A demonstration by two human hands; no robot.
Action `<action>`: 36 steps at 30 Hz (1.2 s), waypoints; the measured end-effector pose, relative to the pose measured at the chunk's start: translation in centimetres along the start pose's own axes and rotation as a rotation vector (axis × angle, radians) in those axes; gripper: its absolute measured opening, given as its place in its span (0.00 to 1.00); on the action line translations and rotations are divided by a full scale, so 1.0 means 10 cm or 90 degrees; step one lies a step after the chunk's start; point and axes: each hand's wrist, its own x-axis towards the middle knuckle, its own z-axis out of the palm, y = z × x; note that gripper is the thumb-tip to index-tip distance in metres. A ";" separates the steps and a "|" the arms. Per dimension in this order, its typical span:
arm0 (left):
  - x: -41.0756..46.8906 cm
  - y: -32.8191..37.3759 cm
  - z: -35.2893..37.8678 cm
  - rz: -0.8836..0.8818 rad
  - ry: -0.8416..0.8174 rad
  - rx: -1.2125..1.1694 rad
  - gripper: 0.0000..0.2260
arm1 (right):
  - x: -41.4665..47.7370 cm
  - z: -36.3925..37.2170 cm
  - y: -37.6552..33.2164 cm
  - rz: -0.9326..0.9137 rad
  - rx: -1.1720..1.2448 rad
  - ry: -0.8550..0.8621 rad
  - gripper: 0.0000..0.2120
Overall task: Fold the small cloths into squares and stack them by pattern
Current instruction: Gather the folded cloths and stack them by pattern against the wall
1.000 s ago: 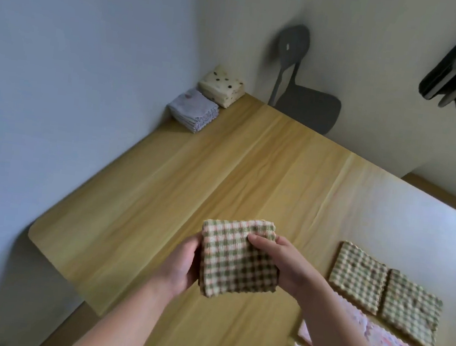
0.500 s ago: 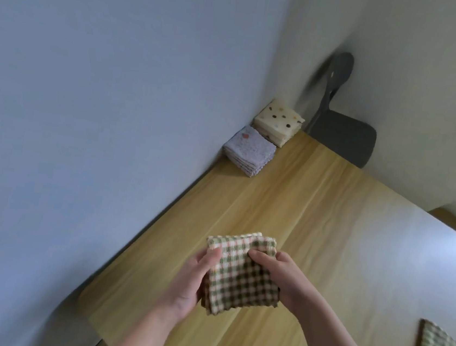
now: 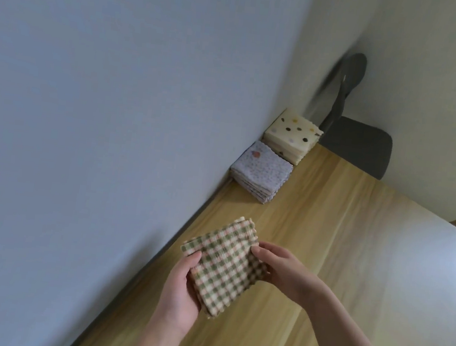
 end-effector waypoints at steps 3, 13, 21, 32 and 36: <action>0.31 -0.02 0.01 -0.014 0.058 -0.019 0.09 | 0.31 -0.06 -0.09 -0.006 0.002 0.034 0.10; 1.07 0.02 -0.12 0.091 0.197 0.330 0.10 | 1.10 0.06 -0.33 -0.096 -0.213 0.367 0.05; 0.75 -0.06 -0.38 0.521 0.231 0.985 0.29 | 0.77 0.26 0.11 -0.280 -0.657 0.357 0.24; 1.25 -0.07 -0.35 0.601 -0.031 1.372 0.37 | 0.74 0.35 0.13 -0.197 -0.521 0.365 0.25; 1.36 -0.10 -0.23 0.611 -0.021 1.377 0.40 | 0.85 0.30 0.07 -0.199 -0.529 0.366 0.25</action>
